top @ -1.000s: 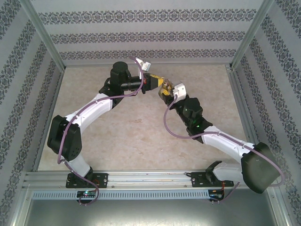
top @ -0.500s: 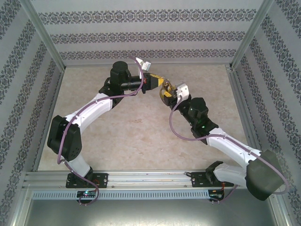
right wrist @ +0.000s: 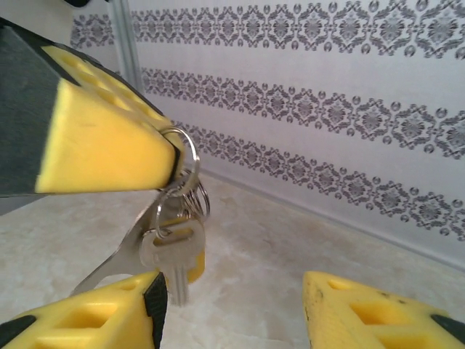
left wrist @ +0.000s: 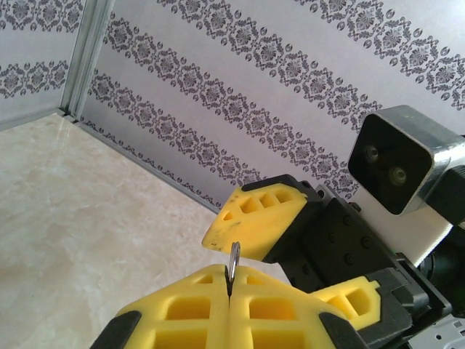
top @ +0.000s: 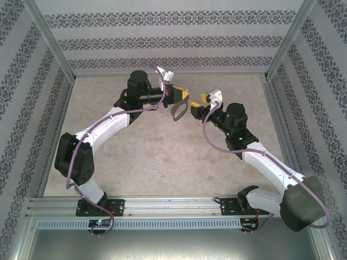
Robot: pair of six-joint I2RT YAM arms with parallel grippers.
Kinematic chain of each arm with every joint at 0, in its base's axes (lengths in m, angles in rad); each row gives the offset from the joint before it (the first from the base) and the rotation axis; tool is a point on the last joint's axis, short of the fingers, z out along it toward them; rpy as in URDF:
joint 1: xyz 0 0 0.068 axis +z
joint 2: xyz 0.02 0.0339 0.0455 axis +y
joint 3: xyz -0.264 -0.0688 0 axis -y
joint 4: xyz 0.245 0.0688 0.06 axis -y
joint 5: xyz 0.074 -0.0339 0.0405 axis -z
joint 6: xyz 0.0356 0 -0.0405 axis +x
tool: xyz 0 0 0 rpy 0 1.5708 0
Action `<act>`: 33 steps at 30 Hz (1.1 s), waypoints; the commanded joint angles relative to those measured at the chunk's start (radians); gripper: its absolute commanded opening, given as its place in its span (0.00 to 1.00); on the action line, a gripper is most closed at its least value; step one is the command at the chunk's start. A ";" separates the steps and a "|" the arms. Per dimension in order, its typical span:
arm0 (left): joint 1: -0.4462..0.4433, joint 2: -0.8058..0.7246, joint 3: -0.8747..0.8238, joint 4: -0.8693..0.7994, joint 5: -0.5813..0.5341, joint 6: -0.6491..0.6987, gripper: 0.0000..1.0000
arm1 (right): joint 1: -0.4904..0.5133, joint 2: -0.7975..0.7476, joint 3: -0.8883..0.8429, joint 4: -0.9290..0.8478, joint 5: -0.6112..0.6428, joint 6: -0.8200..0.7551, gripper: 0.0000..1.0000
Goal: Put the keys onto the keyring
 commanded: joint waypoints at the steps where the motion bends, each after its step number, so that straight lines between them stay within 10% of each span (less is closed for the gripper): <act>1: -0.011 -0.026 0.034 0.008 0.010 0.019 0.00 | -0.024 0.012 0.023 -0.017 -0.078 0.034 0.52; 33: -0.009 0.000 0.108 -0.142 0.148 0.116 0.00 | -0.208 0.168 0.161 -0.012 -0.693 0.274 0.63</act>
